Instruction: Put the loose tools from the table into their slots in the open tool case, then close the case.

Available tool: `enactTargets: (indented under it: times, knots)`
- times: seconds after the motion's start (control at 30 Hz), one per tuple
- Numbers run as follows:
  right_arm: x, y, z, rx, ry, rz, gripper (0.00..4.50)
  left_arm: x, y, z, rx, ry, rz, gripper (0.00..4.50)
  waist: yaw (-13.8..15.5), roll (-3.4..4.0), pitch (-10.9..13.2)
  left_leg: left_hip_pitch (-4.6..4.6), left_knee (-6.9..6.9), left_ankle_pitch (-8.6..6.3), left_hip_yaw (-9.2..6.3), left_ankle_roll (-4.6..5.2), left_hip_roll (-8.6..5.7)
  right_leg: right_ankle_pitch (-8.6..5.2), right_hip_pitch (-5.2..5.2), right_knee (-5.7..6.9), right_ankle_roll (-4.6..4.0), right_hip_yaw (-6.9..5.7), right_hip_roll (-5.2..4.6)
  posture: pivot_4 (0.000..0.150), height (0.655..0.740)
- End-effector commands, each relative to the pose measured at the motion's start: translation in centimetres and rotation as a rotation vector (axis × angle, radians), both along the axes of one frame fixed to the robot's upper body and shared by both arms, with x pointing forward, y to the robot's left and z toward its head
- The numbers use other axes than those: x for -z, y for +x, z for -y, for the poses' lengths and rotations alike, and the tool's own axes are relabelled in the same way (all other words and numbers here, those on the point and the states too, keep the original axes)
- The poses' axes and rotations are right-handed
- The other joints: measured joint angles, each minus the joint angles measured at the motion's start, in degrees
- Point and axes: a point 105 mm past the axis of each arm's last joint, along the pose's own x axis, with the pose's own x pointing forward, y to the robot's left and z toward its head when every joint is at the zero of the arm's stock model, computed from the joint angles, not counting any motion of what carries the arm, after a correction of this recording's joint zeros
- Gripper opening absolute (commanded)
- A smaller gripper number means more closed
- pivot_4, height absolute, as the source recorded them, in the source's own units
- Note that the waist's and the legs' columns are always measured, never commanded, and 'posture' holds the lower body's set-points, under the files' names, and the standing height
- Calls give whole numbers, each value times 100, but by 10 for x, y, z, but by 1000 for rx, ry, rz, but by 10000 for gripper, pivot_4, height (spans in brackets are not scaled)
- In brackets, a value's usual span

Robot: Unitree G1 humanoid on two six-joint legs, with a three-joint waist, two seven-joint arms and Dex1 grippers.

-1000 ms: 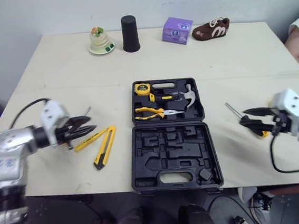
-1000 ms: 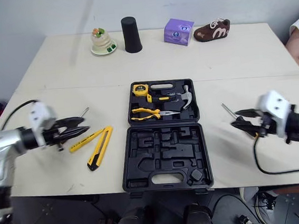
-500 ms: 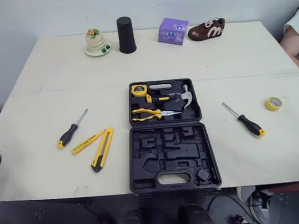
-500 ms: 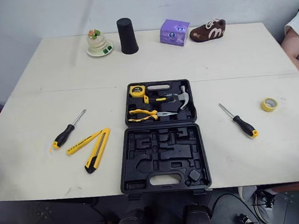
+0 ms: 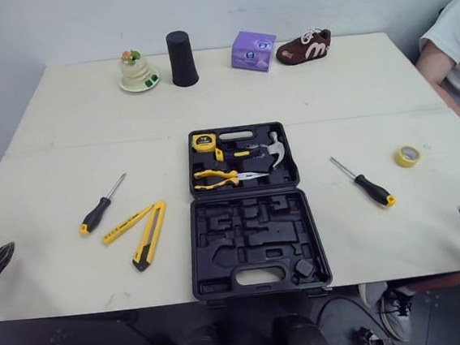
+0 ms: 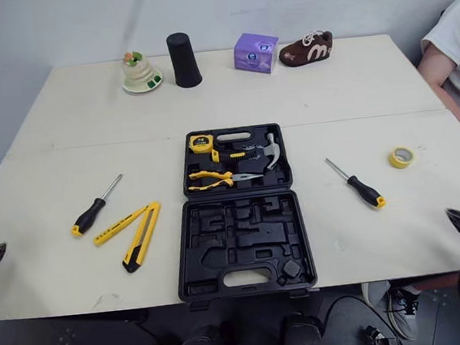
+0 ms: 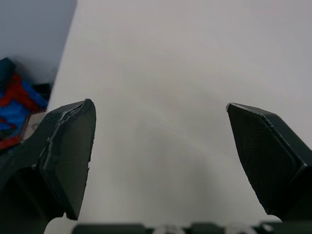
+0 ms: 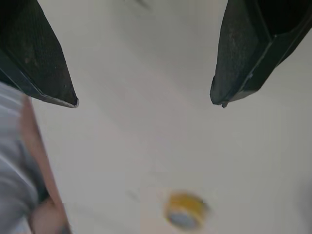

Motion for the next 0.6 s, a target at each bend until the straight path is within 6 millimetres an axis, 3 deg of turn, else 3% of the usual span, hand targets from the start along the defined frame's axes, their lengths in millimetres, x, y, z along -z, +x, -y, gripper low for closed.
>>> enactTargets:
  times: [0.03, 0.13, 0.27, 0.33, 0.47, 0.6]
  knots:
    - [-7, 1, -11, -71, 24, 8, 45000, -3, 3, 19, 76, -24, -21, 44833, 31, 1, 0, -1, -1, -1, -1, 1, 0, 0, 0, 6, 0, 19, 1, 1500, 7400]
    - [-26, 18, -65, -301, -2, 109, 45000, -12, 14, 62, 233, -58, -82, 44833, 53, -4, 1, -4, -4, -9, -3, 1, 1, -1, 1, 5, -1, 41, 8, 1500, 7400]
    - [-48, 27, -118, -494, 7, 243, 45000, -10, 17, 96, 278, -170, -264, 44833, 55, -3, 2, -8, 9, -12, 1, -8, -2, 0, -5, 1, -2, 67, 7, 1500, 7400]
    - [-54, 29, -130, -517, 38, 287, 45000, -10, 16, 107, 290, -202, -329, 44833, 70, -2, 2, -4, 6, -18, 0, -26, -2, -1, -8, 5, -2, 78, 13, 1500, 7400]
    - [-45, 24, -170, -700, -16, 278, 45000, -22, 35, 111, 255, -108, -340, 44833, 90, -4, 2, -6, -2, -2, -3, -6, -2, -1, -8, 14, -3, 93, 30, 1500, 7400]
    - [-45, 24, -189, -777, -20, 279, 45000, -28, 55, 120, 257, -97, -322, 44833, 85, -4, 2, -10, 0, 0, 7, -3, -7, -1, -13, 15, -2, 105, 54, 1500, 7400]
